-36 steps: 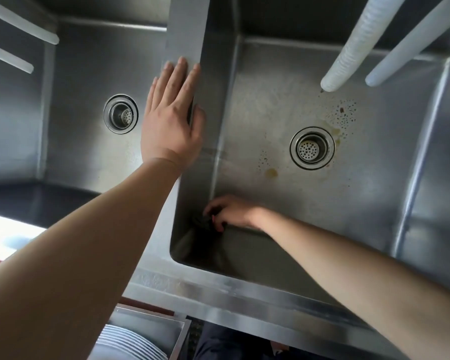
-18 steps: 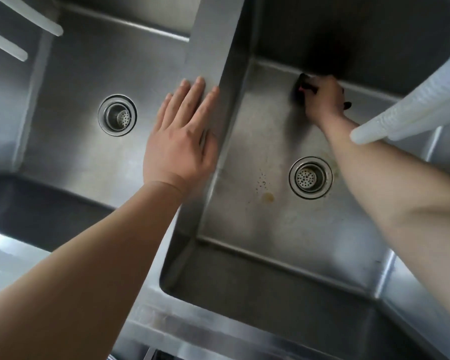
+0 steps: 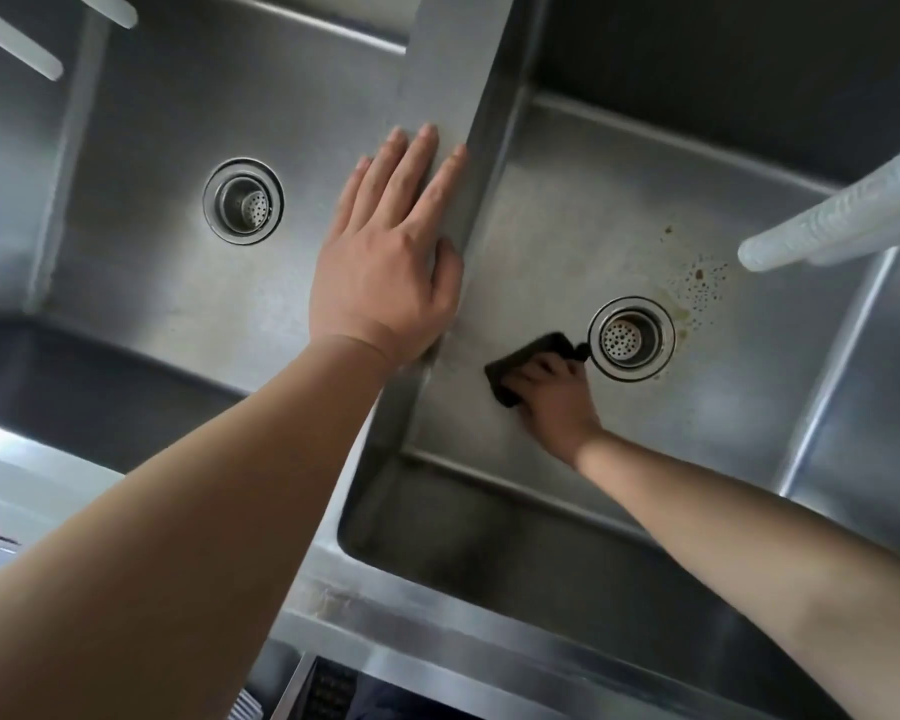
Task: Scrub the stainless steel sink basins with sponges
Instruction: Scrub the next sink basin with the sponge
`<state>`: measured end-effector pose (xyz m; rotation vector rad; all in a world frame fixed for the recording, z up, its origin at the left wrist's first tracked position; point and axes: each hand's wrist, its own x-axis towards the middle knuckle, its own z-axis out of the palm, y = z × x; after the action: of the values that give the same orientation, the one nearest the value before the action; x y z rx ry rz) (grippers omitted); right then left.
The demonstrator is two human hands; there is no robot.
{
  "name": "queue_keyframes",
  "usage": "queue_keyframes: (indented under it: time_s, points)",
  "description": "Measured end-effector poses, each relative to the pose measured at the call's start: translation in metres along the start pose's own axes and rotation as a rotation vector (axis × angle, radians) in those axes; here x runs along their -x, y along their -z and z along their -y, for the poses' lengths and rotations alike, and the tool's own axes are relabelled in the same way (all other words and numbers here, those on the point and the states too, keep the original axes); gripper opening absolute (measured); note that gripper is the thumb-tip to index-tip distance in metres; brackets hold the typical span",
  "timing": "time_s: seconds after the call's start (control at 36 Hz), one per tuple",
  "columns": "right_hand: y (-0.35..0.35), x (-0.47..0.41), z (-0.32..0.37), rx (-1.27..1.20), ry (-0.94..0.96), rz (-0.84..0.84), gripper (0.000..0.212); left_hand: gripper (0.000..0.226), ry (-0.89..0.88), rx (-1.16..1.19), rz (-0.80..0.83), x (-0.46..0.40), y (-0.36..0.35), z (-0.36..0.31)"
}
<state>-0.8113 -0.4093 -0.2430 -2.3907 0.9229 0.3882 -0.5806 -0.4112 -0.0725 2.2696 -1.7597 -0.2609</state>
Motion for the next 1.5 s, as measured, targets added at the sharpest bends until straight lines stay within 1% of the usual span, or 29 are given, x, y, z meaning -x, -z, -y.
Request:
queue_keyframes:
  time_s: [0.08,0.17,0.22,0.31,0.36,0.42,0.58,0.64,0.72,0.78,0.83,0.89,0.92,1.0,1.08,1.14,1.17,1.22,1.25,1.33,1.39,1.44,1.5]
  points:
    - [-0.020,0.031,0.008,0.080,0.197,0.075,0.034,0.065,0.003,-0.001,0.005,0.000,0.000,0.001]
    - [-0.027,0.051,0.000,0.173,0.355,0.216,0.028,0.066,0.001,-0.007,0.002,0.000,-0.001,0.001]
    - [-0.024,0.058,-0.011,0.261,0.428,0.295,0.025,0.066,0.003,-0.014,0.002,0.000,-0.002,0.002]
    - [-0.021,0.067,-0.036,0.269,0.499,0.394,0.016,0.066,0.006,-0.015,-0.005,0.001,-0.003,0.002]
    - [-0.014,0.072,-0.052,0.258,0.532,0.382,0.013,0.066,-0.002,-0.018,-0.012,0.001,-0.003,0.002]
    - [-0.005,0.074,-0.066,0.227,0.510,0.349,0.016,0.066,-0.006,-0.023,-0.012,0.001,-0.002,0.003]
    - [0.011,0.076,-0.100,0.144,0.231,0.261,0.028,0.066,0.000,-0.043,-0.011,0.000,-0.004,0.002]
    - [0.015,0.071,-0.106,0.156,0.217,0.240,0.029,0.066,0.002,-0.044,-0.009,0.000,-0.003,0.002]
    - [0.025,0.053,-0.105,0.212,0.252,0.257,0.026,0.066,-0.005,-0.037,-0.013,0.001,-0.002,0.002]
    - [0.033,0.036,-0.103,0.274,0.156,0.229,0.027,0.066,-0.007,-0.031,-0.016,0.002,-0.002,0.001]
    - [0.039,0.022,-0.101,0.299,-0.014,0.186,0.030,0.066,0.000,-0.030,-0.024,0.002,-0.003,0.002]
    - [0.040,0.018,-0.096,0.274,-0.184,0.142,0.029,0.066,0.005,-0.030,-0.026,0.002,-0.003,0.001]
    - [0.040,0.020,-0.091,0.247,-0.236,0.120,0.028,0.066,0.006,-0.028,-0.025,0.002,-0.003,0.001]
    - [0.029,0.044,-0.070,0.222,-0.314,0.058,0.023,0.066,0.005,-0.023,-0.028,0.003,-0.003,0.001]
    - [0.013,0.078,-0.052,0.175,-0.446,0.094,0.022,0.067,-0.006,-0.030,-0.018,0.003,-0.004,0.002]
    - [0.004,0.101,-0.050,0.048,-0.617,0.112,0.023,0.067,-0.013,-0.039,-0.012,0.003,-0.003,0.003]
    - [0.000,0.111,-0.050,-0.048,-0.742,0.099,0.021,0.067,-0.017,-0.041,-0.012,0.003,-0.003,0.003]
    - [-0.003,0.128,-0.053,-0.313,-1.038,0.012,0.015,0.067,-0.020,-0.042,-0.015,0.003,-0.003,0.002]
    - [-0.006,0.135,-0.056,-0.449,-1.169,-0.046,0.016,0.067,-0.020,-0.044,-0.015,0.003,-0.004,0.002]
    - [-0.016,0.142,-0.066,-0.821,-1.500,-0.109,0.028,0.066,-0.023,-0.049,-0.014,0.003,-0.004,0.002]
    - [-0.022,0.135,-0.071,-0.968,-1.627,-0.141,0.035,0.067,-0.027,-0.052,-0.010,0.003,-0.004,0.003]
    - [-0.024,0.121,-0.070,-1.004,-1.671,-0.179,0.036,0.068,-0.029,-0.054,-0.005,0.002,-0.004,0.003]
    - [-0.022,0.106,-0.061,-1.097,-1.700,-0.228,0.040,0.069,-0.026,-0.055,-0.002,0.001,-0.004,0.004]
